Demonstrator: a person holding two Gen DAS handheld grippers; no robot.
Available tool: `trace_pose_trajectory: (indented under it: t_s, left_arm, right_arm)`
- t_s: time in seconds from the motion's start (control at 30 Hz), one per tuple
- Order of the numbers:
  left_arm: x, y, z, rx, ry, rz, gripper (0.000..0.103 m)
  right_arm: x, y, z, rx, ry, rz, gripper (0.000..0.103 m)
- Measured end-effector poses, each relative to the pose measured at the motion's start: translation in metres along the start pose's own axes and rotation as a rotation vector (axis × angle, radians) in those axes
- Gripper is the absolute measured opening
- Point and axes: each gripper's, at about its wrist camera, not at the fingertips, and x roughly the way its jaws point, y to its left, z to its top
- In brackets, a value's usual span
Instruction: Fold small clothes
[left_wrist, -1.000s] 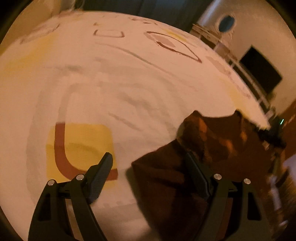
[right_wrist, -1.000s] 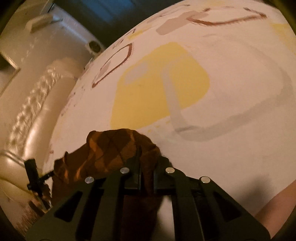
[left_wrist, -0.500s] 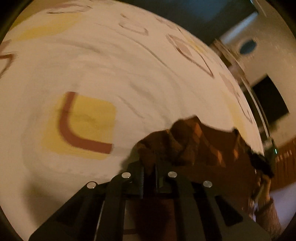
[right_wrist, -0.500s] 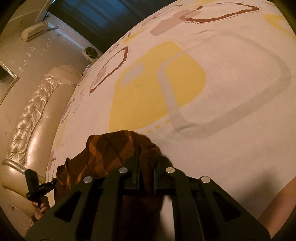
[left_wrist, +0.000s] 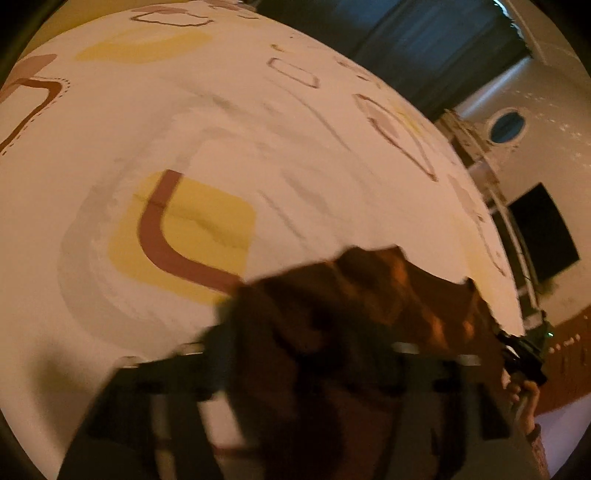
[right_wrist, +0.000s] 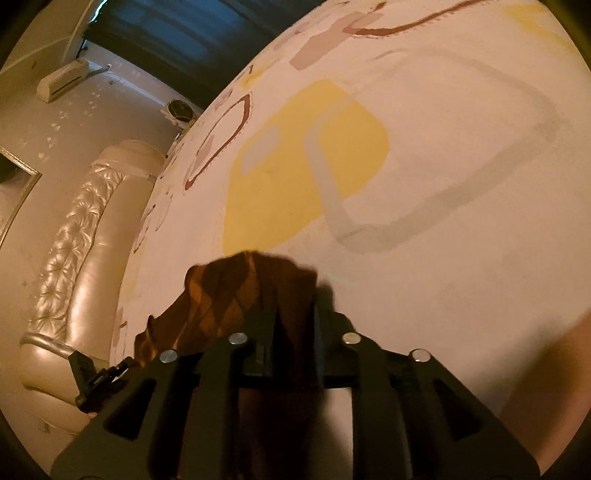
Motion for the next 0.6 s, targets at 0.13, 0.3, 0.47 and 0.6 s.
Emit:
trace_pose_trajectory:
  t_s: [0.13,0.3,0.47,0.6]
  left_arm:
    - [-0.021,-0.011,-0.023,0.049,-0.019,0.023,0.069]
    - [-0.038,-0.009,-0.056,0.032,0.001,0.022,0.069]
    - [-0.027,-0.024,-0.078,0.131,0.005,0.150,0.069]
    - [-0.017,-0.040,-0.083,0.207,0.007,0.285,0.069]
  right_arm:
    - [-0.025,0.011,-0.016,-0.046,0.002,-0.006,0.022]
    - [-0.037,0.029,-0.042,-0.125,0.094,0.033,0.023]
    - [-0.025,0.033,-0.049,-0.150,0.109,0.004,0.003]
    - [-0.032,0.036,-0.050,-0.172,0.056,-0.037,0.003]
